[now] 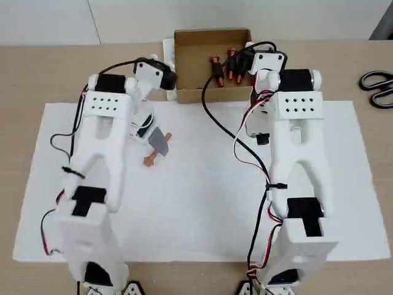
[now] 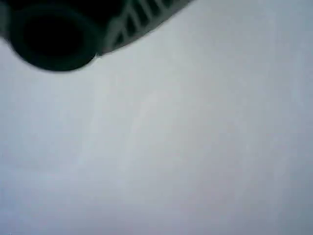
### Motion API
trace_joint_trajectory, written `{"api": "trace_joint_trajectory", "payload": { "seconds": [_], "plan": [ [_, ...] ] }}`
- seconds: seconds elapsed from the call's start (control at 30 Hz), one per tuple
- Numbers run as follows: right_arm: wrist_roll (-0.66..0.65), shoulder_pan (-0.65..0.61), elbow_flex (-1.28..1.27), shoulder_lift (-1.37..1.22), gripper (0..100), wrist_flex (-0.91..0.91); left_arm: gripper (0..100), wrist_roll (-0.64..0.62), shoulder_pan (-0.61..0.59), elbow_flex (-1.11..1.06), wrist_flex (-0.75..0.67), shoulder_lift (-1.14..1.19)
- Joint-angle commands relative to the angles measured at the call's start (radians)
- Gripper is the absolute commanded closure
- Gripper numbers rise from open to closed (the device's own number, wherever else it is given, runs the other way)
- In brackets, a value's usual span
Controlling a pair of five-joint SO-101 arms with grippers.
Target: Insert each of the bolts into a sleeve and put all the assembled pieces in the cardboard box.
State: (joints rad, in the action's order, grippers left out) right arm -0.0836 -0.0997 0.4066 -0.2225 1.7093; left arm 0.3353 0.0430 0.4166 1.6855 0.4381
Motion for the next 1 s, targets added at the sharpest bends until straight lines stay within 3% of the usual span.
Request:
{"api": "trace_joint_trajectory", "payload": {
  "seconds": [0.0,0.2,0.43,0.97],
  "plan": [
    [-0.002,0.005,0.005,0.065,99.4,0.008,67,0.005,0.008,0.145,-0.018,0.098],
    [-0.002,0.004,0.005,0.065,99.4,0.008,67,0.002,0.009,0.34,0.006,0.295],
    [-0.002,0.004,0.005,0.065,99.4,0.007,78,-0.002,0.008,0.472,0.064,0.42],
    [-0.002,0.004,0.005,0.058,99.4,0.007,83,-0.003,0.011,0.364,0.066,0.423]
  ]
}}
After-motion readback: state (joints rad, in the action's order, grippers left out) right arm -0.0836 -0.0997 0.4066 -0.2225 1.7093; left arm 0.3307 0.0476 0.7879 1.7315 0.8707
